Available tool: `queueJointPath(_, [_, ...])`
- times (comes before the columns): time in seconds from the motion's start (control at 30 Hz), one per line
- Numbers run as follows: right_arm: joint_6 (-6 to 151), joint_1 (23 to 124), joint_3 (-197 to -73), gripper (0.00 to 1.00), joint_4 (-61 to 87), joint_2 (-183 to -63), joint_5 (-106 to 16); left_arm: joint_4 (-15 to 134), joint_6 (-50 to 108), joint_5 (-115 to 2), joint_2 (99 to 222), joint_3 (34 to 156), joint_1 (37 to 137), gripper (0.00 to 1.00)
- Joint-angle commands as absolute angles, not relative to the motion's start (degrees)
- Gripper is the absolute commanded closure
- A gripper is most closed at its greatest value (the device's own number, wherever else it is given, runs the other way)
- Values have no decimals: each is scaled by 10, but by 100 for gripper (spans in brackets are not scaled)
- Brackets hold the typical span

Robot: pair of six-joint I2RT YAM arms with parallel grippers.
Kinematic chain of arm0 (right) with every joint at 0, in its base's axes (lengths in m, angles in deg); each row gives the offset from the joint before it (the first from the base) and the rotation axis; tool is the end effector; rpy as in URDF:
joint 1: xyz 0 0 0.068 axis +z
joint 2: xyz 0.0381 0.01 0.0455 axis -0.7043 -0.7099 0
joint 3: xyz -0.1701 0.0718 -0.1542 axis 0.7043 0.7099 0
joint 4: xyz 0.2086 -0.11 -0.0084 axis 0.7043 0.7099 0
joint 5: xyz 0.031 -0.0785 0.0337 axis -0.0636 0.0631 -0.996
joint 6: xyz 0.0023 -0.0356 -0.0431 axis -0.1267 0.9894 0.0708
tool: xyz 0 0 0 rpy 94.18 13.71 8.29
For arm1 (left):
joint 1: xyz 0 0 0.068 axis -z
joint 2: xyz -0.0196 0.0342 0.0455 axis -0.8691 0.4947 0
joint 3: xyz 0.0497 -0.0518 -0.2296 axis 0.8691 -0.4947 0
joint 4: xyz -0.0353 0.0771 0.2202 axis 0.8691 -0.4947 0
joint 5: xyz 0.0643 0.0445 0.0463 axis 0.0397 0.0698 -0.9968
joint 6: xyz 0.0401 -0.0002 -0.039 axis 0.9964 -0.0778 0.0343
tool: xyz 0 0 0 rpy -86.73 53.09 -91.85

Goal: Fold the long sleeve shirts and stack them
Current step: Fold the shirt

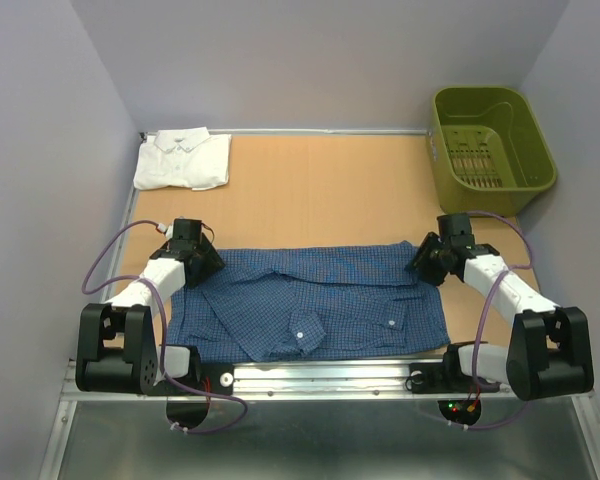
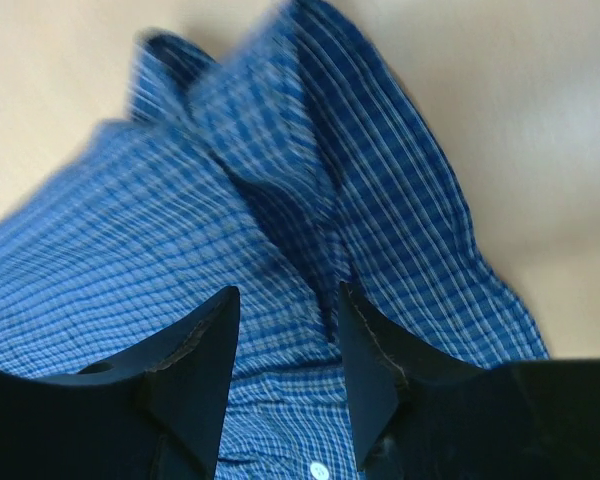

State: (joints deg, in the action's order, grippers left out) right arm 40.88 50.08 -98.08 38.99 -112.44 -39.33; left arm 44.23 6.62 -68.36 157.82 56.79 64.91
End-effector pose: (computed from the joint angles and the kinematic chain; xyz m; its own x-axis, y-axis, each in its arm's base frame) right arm 0.2170 0.0212 0.1707 -0.7302 0.5576 -0.3948 0.4458 0.8268 0.3432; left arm 0.2274 -0.0156 0.1542 -0.6728 -0.5121 -0.5339 -0.4114 0.8588 -0.3053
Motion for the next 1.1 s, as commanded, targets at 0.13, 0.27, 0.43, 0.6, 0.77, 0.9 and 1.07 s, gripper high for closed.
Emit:
queueJointPath(0.13, [353, 498, -926, 49, 391, -1110, -407, 430, 65, -691, 1564, 570, 655, 34])
queueJointPath(0.27, [348, 498, -922, 49, 389, -1115, -417, 431, 65, -691, 1565, 570, 655, 34])
queueJointPath(0.43, [352, 498, -922, 54, 374, -1124, -423, 429, 64, -692, 1565, 570, 655, 34])
queueJointPath(0.6, [363, 498, -933, 82, 374, -1114, -413, 430, 64, -693, 1568, 570, 655, 34])
queueJointPath(0.77, [401, 498, -964, 100, 396, -1080, -346, 426, 64, -697, 1573, 571, 655, 34])
queueJointPath(0.9, [416, 498, -986, 99, 428, -1083, -296, 423, 64, -696, 1580, 573, 655, 35])
queueJointPath(1.07, [412, 498, -991, 100, 456, -1084, -274, 411, 59, -712, 1570, 576, 655, 38])
